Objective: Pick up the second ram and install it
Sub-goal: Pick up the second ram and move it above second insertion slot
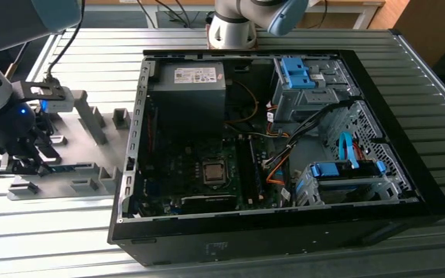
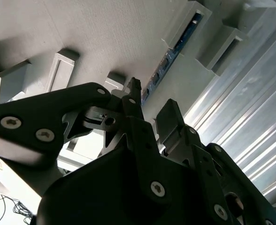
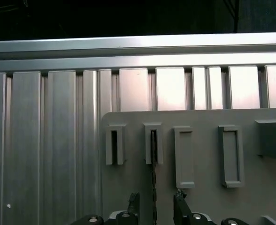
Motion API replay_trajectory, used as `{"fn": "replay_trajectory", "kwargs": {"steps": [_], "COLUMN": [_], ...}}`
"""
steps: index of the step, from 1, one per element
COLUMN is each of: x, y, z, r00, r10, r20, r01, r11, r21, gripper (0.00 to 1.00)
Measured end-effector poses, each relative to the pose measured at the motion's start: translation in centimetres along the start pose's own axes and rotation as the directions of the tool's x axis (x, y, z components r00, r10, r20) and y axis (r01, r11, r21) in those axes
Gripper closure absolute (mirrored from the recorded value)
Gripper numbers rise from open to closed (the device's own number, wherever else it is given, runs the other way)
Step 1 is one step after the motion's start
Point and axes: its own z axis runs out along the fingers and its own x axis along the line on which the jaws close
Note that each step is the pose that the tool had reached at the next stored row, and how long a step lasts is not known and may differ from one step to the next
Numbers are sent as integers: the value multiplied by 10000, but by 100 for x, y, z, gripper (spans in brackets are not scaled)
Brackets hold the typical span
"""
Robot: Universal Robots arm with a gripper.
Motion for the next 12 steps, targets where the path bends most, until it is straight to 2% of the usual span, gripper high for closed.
{"fn": "replay_trajectory", "kwargs": {"steps": [9,10,12], "x": [13,14,16], "y": [26,32,41], "z": [106,113,125], "r00": [10000,10000,10000], "r10": [-1,-1,-2], "r20": [4,5,5], "r01": [1,1,2], "r11": [10000,10000,10000], "r21": [65,71,78], "gripper": [60,67,67]}}
